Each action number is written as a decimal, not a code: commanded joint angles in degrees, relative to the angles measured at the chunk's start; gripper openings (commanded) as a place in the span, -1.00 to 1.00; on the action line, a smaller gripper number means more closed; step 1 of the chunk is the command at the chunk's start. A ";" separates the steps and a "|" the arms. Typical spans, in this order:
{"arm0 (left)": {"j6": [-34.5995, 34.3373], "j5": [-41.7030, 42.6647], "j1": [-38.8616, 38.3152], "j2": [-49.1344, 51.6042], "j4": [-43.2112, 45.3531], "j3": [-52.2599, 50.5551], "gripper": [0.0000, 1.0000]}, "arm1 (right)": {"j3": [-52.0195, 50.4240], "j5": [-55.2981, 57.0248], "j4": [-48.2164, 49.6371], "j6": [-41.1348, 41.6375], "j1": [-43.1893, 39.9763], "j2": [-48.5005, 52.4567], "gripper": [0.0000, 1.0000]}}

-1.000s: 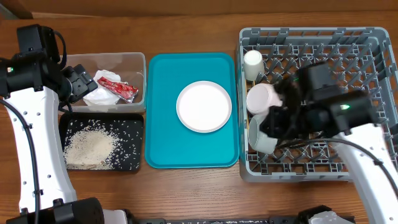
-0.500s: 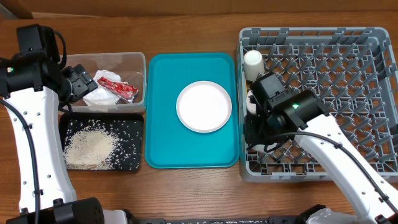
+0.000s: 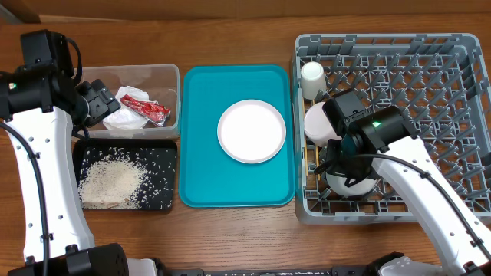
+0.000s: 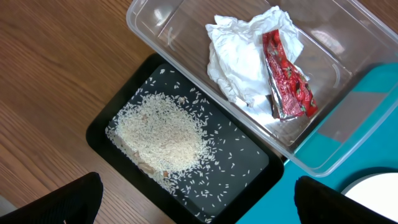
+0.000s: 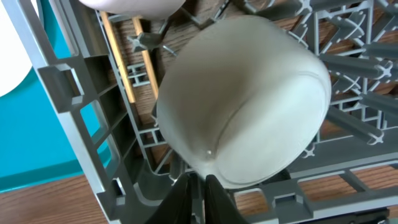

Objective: Sort waste into correct bins and load items into the dishwasher

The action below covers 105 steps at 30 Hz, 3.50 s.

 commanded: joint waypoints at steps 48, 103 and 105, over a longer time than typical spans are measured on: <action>-0.15 -0.35 0.20 0.20 0.02 0.79 1.00 | -6.58 -10.67 12.85 -3.26 -0.13 -2.23 -0.62; -0.13 -0.35 0.20 0.20 0.02 0.79 1.00 | -2.89 -17.42 16.41 -11.19 -4.37 -2.29 -0.56; -0.13 -0.35 0.20 0.20 0.02 0.79 1.00 | -2.69 -19.43 16.79 -11.45 -3.80 -2.29 -0.54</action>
